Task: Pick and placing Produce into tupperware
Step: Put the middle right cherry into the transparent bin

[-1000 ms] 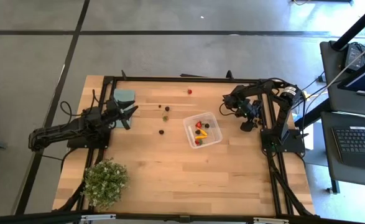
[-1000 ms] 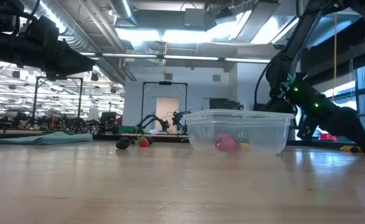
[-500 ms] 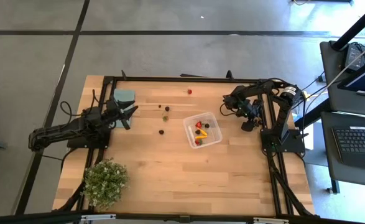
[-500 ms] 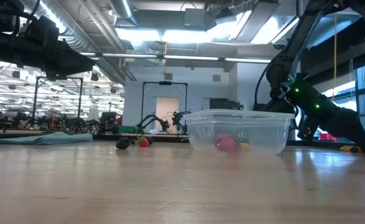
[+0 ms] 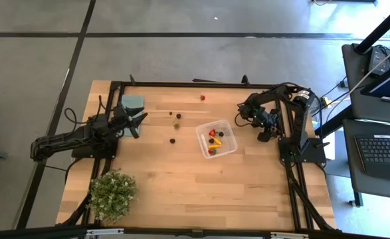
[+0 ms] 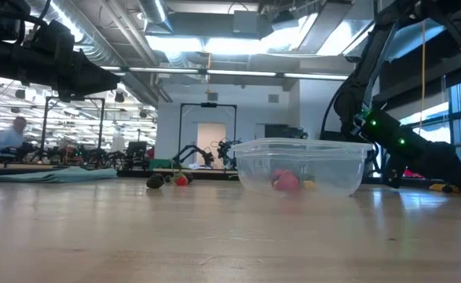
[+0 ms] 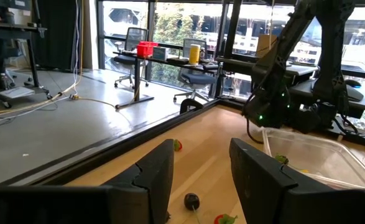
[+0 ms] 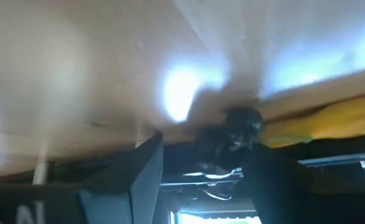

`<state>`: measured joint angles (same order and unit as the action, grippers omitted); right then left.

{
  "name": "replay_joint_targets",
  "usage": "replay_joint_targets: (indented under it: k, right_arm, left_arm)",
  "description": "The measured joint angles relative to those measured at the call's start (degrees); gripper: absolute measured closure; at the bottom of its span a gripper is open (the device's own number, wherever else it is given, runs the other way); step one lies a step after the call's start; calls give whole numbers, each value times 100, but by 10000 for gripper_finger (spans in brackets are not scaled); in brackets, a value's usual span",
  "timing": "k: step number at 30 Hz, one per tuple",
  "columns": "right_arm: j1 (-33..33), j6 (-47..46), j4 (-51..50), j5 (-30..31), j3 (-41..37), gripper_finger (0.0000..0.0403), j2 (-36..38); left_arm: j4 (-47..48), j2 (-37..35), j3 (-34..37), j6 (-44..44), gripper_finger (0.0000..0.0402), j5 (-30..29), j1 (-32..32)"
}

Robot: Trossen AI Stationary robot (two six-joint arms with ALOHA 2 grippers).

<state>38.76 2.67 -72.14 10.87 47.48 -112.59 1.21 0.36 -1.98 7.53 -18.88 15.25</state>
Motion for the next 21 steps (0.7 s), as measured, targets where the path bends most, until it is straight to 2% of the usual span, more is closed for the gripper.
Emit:
replay_joint_targets:
  k: [6,14,21]
  right_arm:
    - [-2,-31,-79,71,15,228,-212]
    - [-2,-95,-104,153,97,298,-230]
    - [0,-120,-134,211,231,301,-248]
  left_arm:
    - [0,2,-2,1,253,0,0]
    - [0,0,-2,-11,253,-4,0]
    - [0,1,-1,-13,253,-6,0]
